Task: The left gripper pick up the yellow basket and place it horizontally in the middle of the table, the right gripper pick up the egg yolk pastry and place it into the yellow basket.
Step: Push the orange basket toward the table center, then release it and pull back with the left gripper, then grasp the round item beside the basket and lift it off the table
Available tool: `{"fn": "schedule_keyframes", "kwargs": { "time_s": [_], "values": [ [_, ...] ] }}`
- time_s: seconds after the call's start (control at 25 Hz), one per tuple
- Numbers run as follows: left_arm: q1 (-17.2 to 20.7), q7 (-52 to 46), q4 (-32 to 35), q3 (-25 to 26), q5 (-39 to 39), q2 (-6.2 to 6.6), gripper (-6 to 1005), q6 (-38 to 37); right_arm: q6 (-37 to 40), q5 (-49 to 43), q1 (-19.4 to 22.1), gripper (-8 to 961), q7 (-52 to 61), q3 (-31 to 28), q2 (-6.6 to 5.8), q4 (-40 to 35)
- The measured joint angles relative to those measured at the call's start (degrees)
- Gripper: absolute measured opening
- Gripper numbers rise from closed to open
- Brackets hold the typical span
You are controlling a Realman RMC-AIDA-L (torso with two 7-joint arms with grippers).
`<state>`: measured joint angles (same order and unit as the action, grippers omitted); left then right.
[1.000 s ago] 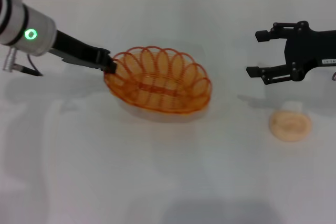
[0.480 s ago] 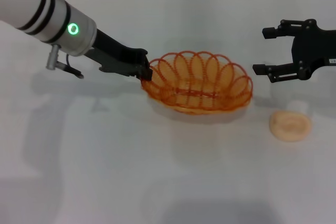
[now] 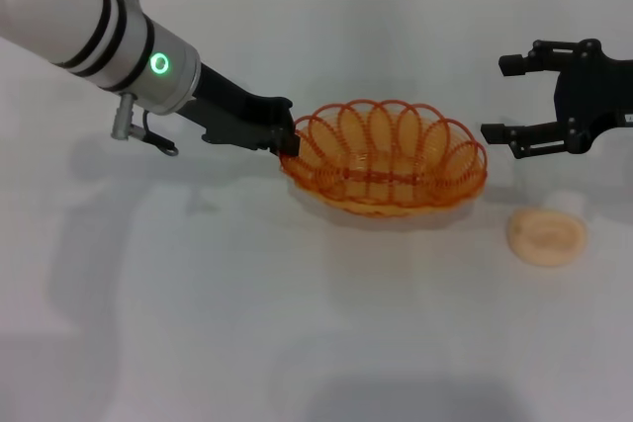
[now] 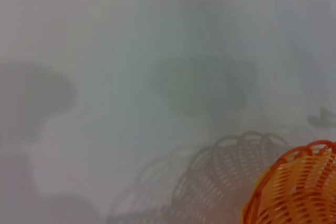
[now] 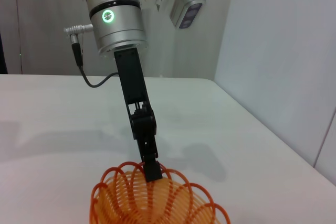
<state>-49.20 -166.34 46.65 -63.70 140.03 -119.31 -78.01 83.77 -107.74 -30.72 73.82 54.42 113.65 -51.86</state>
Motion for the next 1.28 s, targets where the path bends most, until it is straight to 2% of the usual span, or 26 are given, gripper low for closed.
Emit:
{"fn": "schedule_keyframes", "kwargs": {
  "time_s": [0.12,0.52,0.76,0.84,0.88,1.04,1.12,1.28],
  "values": [
    [-0.05,-0.23,-0.66,-0.02,-0.31,0.01,67,0.03,0.0,0.0,0.0,831,0.0,0.08,0.0,0.0],
    [-0.19,0.23,-2.14,0.01,-1.97,0.54,301,-0.48,0.05,-0.01,-0.03,830,0.32,-0.03,-0.08,0.0],
    [0.51,2.05,-1.87,0.27,-0.59,2.48,438,-0.96,0.65,-0.01,0.45,830,0.52,-0.07,-0.3,0.0],
    [1.13,3.82,-1.1,0.44,-0.34,2.89,574,-1.27,0.66,-0.01,0.52,830,0.68,-0.18,-0.31,0.0],
    [1.84,5.05,0.1,0.47,-0.35,3.0,642,-1.52,0.67,-0.01,0.55,830,0.79,-0.22,-0.31,0.0],
    [7.1,10.88,9.24,0.69,-2.09,2.95,768,-1.89,0.75,-0.01,0.69,830,1.75,-0.29,-0.3,-0.24],
    [10.3,15.36,14.12,0.71,-5.4,3.03,831,-1.89,0.83,-0.01,0.96,829,2.35,-0.29,-0.3,-0.58],
    [14.73,26.2,17.23,1.06,-13.59,4.61,831,-3.65,1.04,-0.01,1.31,829,3.18,-0.29,-0.31,-0.76]
  ]
}}
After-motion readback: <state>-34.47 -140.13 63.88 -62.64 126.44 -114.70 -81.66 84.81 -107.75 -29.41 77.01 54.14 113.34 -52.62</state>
